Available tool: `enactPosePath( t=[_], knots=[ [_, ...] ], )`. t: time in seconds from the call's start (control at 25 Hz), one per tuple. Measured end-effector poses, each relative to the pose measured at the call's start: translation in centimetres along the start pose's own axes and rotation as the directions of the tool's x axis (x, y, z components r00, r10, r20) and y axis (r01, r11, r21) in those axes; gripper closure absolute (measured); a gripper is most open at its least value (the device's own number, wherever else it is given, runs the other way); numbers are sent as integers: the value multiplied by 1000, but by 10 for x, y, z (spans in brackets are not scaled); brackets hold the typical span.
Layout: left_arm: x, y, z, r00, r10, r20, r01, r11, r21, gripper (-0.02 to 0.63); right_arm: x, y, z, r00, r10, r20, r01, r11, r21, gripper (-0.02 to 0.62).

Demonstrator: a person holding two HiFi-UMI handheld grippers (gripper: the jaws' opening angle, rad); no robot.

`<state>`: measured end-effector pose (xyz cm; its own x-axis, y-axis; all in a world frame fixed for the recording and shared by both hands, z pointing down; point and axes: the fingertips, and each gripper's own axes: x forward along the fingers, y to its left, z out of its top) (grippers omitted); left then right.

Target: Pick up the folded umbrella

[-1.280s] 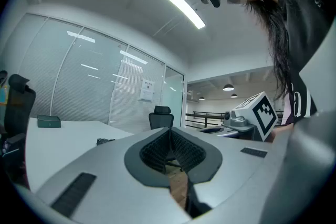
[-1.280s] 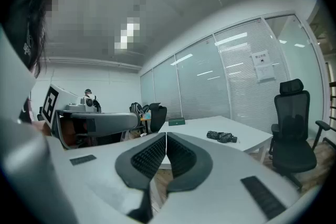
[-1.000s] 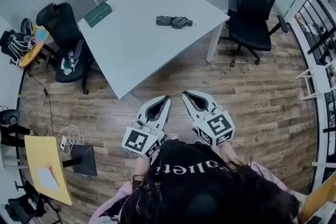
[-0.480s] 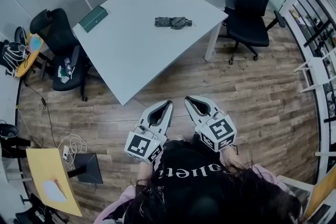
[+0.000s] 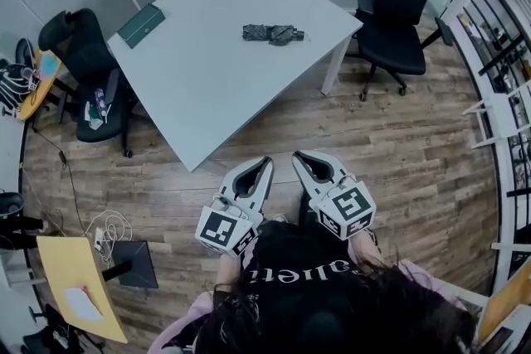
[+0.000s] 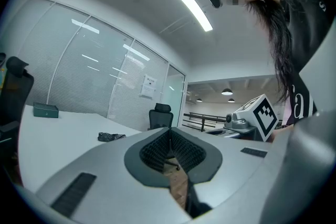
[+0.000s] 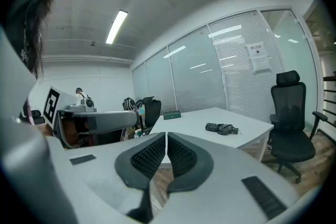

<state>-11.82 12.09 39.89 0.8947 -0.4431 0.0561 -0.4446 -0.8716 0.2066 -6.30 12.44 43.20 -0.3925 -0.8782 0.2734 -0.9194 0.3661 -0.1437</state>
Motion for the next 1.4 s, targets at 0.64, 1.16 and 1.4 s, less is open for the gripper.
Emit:
enactPosePath(
  t=[0.64,1.16,1.4],
  knots=[
    [154,70,22,992,126,-7,-126,992,-18,580,84,-153,34,989,143,-28,-143,990,3,572],
    [247,104,35,968,249,-24,-249,968,9,581,120,-259,52,975,219,-42,-219,976,-5,572],
    [257,114,27,950,304,-70,-304,953,22,581,133,-280,42,970,232,-66,-232,973,-2,572]
  ],
)
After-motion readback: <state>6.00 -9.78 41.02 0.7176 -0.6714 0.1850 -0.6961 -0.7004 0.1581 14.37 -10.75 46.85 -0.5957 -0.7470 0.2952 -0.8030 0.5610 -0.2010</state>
